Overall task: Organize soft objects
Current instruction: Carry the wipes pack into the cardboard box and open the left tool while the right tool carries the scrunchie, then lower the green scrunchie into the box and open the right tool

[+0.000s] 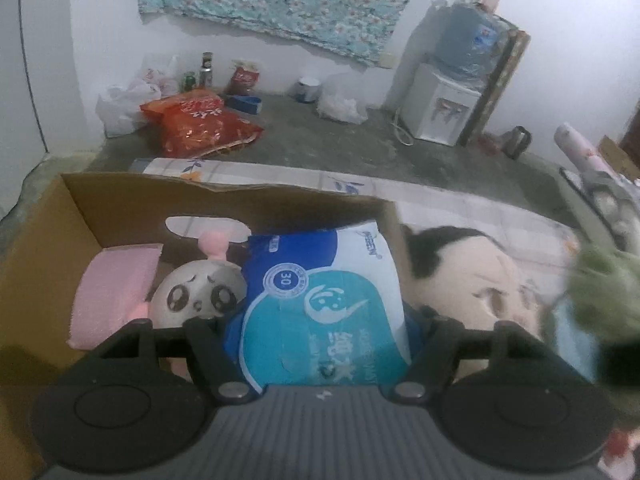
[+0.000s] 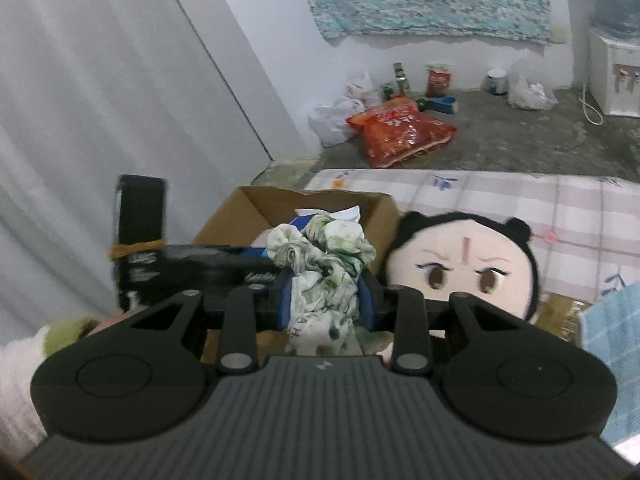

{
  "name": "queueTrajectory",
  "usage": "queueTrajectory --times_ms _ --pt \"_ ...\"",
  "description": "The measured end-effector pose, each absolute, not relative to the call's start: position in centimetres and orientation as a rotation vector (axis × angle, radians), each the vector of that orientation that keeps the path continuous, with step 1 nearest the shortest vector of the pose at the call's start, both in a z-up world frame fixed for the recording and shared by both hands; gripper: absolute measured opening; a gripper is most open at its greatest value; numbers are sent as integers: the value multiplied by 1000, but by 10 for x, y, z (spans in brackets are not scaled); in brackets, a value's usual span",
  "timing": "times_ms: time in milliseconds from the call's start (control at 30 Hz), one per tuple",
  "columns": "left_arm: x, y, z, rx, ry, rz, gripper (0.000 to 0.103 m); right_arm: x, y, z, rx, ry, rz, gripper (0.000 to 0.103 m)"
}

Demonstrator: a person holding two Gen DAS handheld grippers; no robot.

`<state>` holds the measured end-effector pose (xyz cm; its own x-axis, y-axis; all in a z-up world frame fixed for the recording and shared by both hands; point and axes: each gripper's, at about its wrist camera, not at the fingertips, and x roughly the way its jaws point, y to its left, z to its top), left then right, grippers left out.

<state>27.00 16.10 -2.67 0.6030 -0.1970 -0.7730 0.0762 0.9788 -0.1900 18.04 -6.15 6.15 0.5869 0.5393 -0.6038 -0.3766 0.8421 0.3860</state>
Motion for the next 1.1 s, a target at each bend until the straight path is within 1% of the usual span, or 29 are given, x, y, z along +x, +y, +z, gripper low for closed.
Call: queueTrajectory --times_ms 133,333,500,567,600,667,800,867,900,1100 --pt "282 171 -43 -219 934 -156 82 185 -75 47 228 787 525 32" --pt "277 183 -29 -236 913 -132 84 187 -77 39 223 800 524 32" --pt "253 199 10 -287 858 -117 85 184 -69 48 220 782 531 32" --pt "234 208 32 -296 819 -96 88 181 -62 54 211 778 542 32" --pt "223 214 43 -295 800 -77 92 180 -57 57 207 778 551 32" --pt "200 225 62 -283 752 -37 94 180 -47 63 204 785 575 33" --pt "161 247 90 -225 701 77 96 191 -6 64 186 850 654 33" --pt "142 258 99 -201 665 119 100 199 21 58 171 899 693 33" --pt "133 265 102 -197 648 137 102 205 36 53 166 931 710 33" --pt "110 296 97 -210 647 216 102 238 142 1 81 1112 763 33"
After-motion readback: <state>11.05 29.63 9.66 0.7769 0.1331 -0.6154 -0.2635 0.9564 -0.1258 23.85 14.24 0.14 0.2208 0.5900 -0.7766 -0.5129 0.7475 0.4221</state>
